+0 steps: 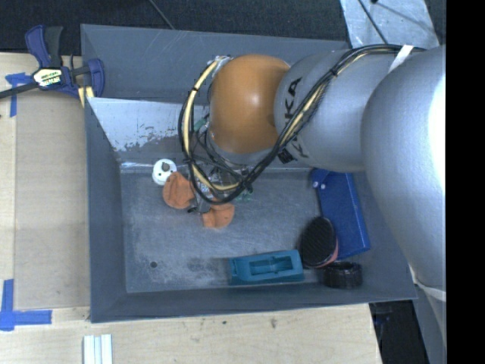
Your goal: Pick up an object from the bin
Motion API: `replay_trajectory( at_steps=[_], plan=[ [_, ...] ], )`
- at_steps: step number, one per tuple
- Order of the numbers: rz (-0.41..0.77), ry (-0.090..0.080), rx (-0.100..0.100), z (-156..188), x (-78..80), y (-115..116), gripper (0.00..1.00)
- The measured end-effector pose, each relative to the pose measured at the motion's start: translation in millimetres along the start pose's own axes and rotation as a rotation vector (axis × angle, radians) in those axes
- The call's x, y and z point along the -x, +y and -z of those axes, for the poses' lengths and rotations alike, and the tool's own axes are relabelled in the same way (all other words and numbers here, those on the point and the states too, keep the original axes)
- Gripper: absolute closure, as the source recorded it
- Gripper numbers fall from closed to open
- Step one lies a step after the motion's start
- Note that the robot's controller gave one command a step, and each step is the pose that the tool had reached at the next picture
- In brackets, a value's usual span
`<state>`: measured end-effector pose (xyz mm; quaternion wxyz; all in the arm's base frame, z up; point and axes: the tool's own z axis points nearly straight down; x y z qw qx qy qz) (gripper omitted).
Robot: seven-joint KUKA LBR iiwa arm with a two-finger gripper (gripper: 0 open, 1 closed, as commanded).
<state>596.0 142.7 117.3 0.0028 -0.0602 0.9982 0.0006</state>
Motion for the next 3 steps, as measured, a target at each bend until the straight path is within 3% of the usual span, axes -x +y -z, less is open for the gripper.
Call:
replay_trajectory(
  at_steps=[3],
  plan=[
    [0.0, 0.007, -0.001, 29.1, -0.8, -0.3, 1.0]
  ],
)
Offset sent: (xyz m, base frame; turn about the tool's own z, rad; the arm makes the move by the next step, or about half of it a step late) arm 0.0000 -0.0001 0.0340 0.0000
